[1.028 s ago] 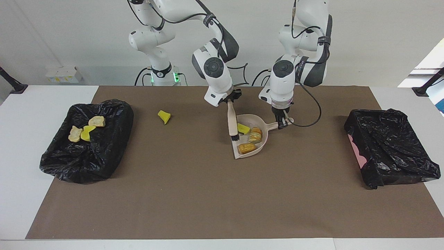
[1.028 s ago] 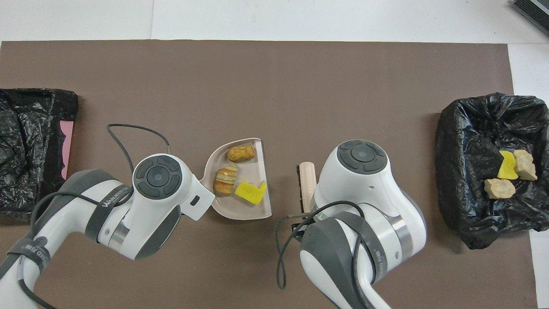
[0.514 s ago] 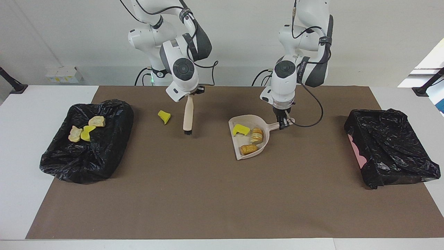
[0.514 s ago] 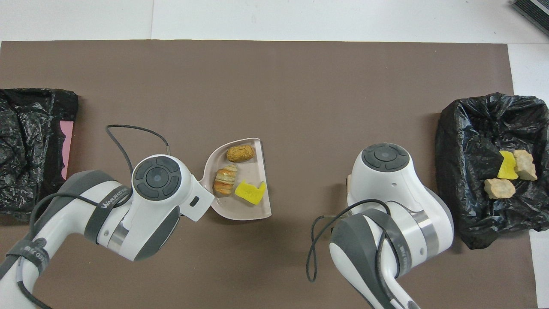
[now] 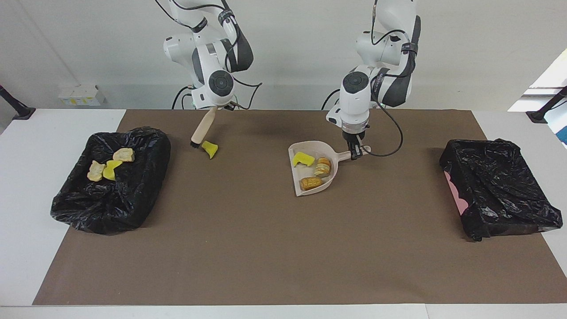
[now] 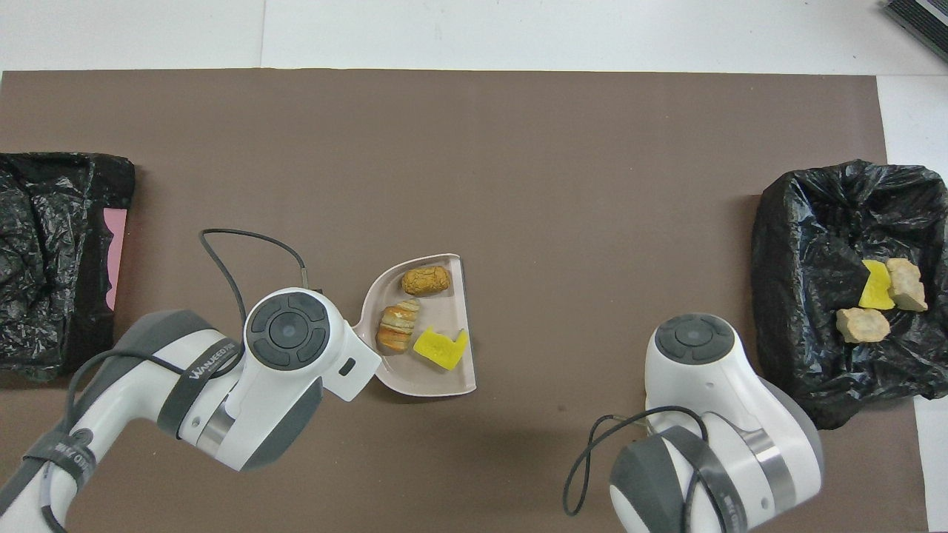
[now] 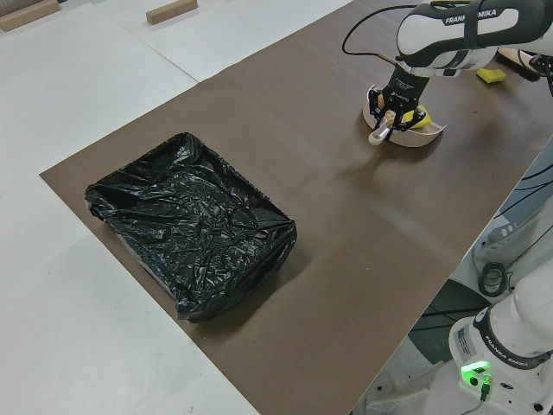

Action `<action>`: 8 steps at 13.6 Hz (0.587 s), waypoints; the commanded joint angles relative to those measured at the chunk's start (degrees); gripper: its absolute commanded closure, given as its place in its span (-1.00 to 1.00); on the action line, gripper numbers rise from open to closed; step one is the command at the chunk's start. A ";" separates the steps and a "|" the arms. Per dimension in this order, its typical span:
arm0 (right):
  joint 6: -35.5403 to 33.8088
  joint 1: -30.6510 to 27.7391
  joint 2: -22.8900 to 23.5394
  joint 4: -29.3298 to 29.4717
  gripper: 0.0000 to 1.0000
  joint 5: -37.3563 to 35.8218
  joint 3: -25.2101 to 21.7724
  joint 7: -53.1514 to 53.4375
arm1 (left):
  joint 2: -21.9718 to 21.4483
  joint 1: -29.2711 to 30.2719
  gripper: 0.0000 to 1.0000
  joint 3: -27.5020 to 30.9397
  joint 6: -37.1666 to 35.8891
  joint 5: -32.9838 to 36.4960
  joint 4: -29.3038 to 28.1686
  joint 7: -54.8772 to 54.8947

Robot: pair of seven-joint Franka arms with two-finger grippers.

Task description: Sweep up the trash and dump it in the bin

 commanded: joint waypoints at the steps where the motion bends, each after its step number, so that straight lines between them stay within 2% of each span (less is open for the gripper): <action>1: 4.94 -0.88 -8.28 -8.61 1.00 -0.90 0.41 0.29 | -1.64 -1.15 1.00 0.52 0.86 1.22 -2.43 -1.19; 4: 13.01 -1.15 -6.36 -10.39 1.00 -0.37 0.50 -1.19 | -1.64 -0.80 1.00 0.52 1.12 1.22 -2.52 -1.18; 8: 18.66 -0.36 -0.75 -5.49 1.00 3.31 0.59 -8.05 | -1.64 -0.27 1.00 0.61 1.21 1.22 -2.87 -1.10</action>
